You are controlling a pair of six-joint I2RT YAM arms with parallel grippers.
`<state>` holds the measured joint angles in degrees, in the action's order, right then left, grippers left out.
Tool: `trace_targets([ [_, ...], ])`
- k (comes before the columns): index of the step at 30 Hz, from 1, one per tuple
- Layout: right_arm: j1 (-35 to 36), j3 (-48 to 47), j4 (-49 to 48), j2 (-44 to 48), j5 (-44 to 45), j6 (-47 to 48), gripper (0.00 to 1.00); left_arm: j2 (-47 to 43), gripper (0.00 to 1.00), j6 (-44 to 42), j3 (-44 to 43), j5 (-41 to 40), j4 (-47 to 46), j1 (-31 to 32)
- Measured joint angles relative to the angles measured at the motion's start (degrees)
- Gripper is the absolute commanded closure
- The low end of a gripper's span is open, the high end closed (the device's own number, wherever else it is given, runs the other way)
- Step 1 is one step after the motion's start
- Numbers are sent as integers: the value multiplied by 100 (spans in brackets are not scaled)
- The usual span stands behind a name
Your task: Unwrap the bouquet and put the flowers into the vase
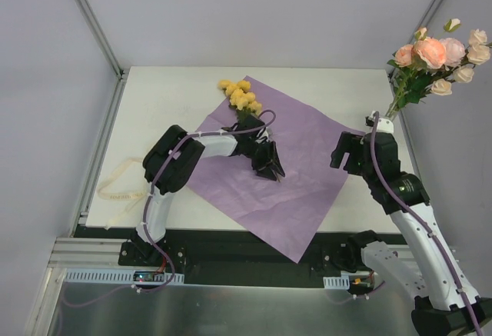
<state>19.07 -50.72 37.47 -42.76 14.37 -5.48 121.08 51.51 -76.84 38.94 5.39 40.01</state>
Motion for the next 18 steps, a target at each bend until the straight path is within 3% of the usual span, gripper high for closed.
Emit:
trace_targets([
  [4, 0, 0, -94, -81, -42, -37, 13, 44, 75, 461, 304, 205, -625, -11],
  [8, 11, 0, -133, -109, -79, -68, 13, 66, 95, 914, 686, 382, -1384, -87],
  [12, 33, 0, -188, -162, -155, -127, 13, 127, 100, 1222, 946, 535, -1980, -219],
  [18, 109, -2, -214, -350, -205, -142, 13, -181, 100, 918, 1075, 391, -1928, -295],
])
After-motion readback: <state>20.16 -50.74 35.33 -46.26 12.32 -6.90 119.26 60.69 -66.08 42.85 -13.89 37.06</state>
